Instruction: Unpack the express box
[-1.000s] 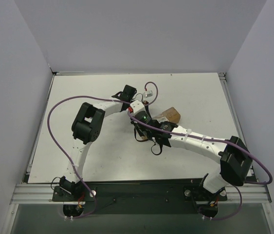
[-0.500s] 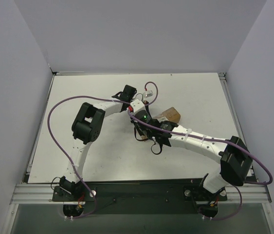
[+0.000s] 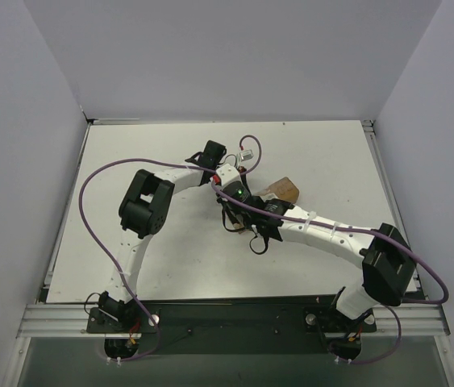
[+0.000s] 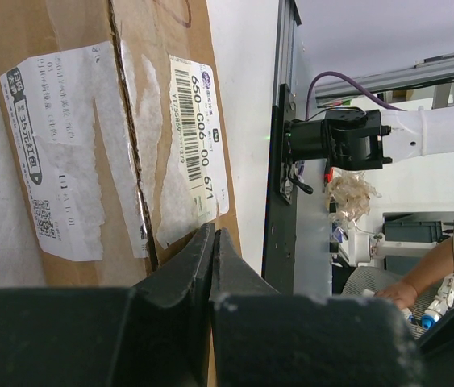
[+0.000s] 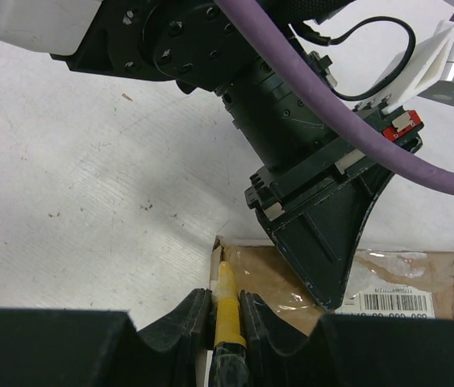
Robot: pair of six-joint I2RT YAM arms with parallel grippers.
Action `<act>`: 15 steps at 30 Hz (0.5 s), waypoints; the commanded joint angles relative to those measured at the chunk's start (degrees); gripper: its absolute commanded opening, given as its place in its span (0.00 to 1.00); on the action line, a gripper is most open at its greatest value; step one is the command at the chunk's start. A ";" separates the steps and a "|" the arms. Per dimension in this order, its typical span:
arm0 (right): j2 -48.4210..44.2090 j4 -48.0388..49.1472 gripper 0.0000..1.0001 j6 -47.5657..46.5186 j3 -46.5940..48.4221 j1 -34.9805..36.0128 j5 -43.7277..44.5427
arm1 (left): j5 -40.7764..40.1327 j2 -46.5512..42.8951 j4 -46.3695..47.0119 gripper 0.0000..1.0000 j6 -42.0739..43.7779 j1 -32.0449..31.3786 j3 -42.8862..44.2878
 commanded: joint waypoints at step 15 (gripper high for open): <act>0.41 -1.52 0.00 0.77 0.54 -1.13 -2.02 | -4.60 3.27 3.55 0.05 0.28 -0.57 -1.23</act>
